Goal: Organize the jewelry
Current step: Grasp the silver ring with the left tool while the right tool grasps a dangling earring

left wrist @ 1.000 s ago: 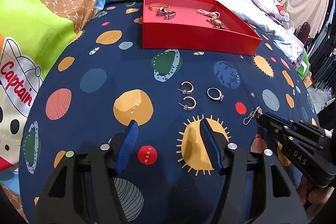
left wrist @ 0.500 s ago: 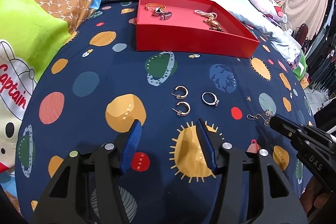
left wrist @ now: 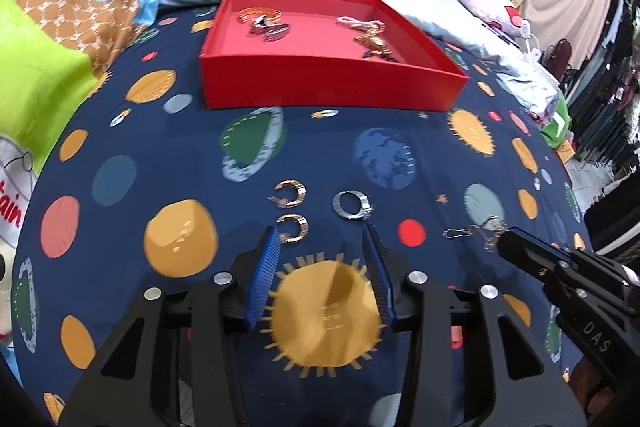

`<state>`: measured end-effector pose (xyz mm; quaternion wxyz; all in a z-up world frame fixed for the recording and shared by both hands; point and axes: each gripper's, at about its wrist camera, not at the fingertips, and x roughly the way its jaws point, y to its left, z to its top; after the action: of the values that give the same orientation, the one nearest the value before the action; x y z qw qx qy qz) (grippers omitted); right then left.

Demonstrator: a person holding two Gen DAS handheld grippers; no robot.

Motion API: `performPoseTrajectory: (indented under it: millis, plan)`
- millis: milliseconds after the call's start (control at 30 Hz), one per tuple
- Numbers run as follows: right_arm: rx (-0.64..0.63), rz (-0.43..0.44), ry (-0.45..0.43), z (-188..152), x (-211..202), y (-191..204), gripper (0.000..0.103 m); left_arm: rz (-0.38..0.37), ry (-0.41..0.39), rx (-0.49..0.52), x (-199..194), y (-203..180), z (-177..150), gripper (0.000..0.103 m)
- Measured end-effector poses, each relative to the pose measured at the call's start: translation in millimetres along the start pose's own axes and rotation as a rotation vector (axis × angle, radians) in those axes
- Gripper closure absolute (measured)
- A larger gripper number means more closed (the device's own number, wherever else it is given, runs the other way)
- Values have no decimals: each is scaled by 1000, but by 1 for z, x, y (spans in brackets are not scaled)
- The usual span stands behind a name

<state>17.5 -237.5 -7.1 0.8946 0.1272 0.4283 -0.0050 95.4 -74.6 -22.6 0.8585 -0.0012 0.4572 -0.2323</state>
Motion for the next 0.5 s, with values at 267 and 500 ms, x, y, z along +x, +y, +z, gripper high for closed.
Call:
performPoseTrajectory:
  millis: [267,500]
  plan:
    - [18,0,-11,3,-4,-10,100,-39,12,25,15,-26,8,70]
    - [35,8,-9,3,-6,-18,100,-13,17,23,28,-27,10,81]
